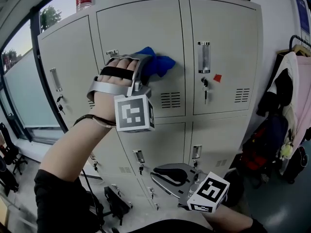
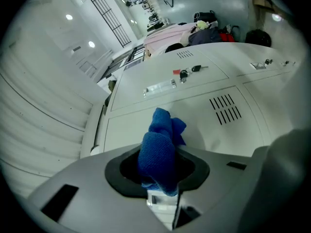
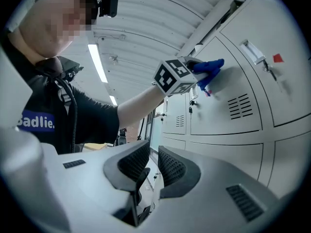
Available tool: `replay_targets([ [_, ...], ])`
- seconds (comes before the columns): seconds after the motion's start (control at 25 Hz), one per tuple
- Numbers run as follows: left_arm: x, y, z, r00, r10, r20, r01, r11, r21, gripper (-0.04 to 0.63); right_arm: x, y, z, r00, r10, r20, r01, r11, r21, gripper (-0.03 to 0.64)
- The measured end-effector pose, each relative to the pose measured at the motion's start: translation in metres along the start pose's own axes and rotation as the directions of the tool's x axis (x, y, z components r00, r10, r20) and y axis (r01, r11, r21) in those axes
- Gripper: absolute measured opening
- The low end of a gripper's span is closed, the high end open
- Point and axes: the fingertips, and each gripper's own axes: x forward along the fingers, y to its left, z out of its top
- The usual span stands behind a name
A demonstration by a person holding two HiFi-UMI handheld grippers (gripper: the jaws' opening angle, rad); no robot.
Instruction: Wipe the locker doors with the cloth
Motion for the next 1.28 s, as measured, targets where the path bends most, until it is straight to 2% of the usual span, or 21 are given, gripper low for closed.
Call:
replay_targets([
  [0.28,-0.010,-0.021,-0.065,0.990,-0.050,-0.131,0.043,0.998,-0.056,0.112,0.015,0.014,0.000,0.998,0.063,-0.006,-0.063,0.998,-0.008,0.052],
  [0.4,-0.005,-0.042,-0.079,0.983,-0.090,-0.162,0.081,0.995,-0.061,0.112,0.018,0.021,0.001,0.997,0.076,-0.003,-0.076,0.997,-0.006,0.052],
  [0.52,0.000,-0.051,-0.079,0.982,-0.089,-0.166,0.081,0.995,-0.052,0.112,0.017,0.023,0.000,0.997,0.078,-0.004,-0.078,0.997,-0.007,0.052],
  [0.84,0.013,-0.049,-0.032,0.989,-0.077,-0.124,0.071,0.996,-0.055,0.112,0.001,0.017,-0.002,0.999,0.051,-0.002,-0.051,0.999,0.002,0.052],
  [1.04,0.024,-0.048,0.017,0.994,-0.089,-0.058,0.086,0.994,-0.063,0.112,-0.016,0.008,-0.002,1.000,0.024,0.001,-0.024,1.000,-0.001,0.052],
  [1.28,0.033,-0.055,0.064,0.997,-0.077,-0.006,0.077,0.997,-0.004,0.112,-0.039,-0.004,0.000,1.000,-0.008,0.004,0.008,1.000,-0.006,0.052],
])
